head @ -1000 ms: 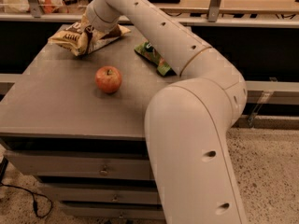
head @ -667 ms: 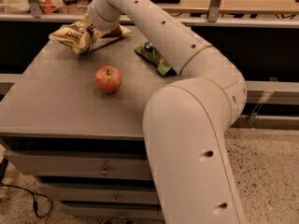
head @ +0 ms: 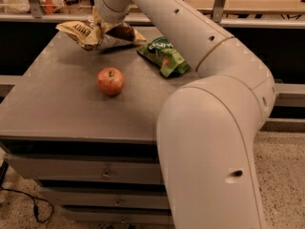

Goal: Move brown chip bag near apple

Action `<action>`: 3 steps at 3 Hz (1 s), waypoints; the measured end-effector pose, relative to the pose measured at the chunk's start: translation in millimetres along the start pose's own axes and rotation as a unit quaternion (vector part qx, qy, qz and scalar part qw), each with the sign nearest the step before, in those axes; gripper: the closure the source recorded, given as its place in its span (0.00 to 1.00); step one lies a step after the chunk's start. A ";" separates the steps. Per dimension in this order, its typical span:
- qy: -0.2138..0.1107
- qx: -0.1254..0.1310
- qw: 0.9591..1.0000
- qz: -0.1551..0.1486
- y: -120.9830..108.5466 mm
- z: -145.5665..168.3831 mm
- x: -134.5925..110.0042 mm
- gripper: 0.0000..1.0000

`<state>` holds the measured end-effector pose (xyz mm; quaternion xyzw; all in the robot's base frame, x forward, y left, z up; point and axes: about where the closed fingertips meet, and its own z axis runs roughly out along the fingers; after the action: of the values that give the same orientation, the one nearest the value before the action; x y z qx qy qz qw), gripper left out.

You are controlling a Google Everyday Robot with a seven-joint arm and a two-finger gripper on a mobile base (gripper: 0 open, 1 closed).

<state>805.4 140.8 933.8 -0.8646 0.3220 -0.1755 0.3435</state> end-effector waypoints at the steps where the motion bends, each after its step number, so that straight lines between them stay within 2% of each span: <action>1: 0.010 -0.005 0.999 0.032 3.4 -25.9 -13.7 1.00; 2: 0.018 -0.022 0.997 0.076 19.0 -45.9 -39.1 1.00; 3: 0.030 -0.043 0.992 0.115 37.3 -60.8 -63.7 1.00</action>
Offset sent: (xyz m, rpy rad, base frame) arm -0.1130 -0.0084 0.0124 0.0564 0.1659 -0.2469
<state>710.6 133.9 944.8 -0.8300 0.4372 -0.1468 0.3137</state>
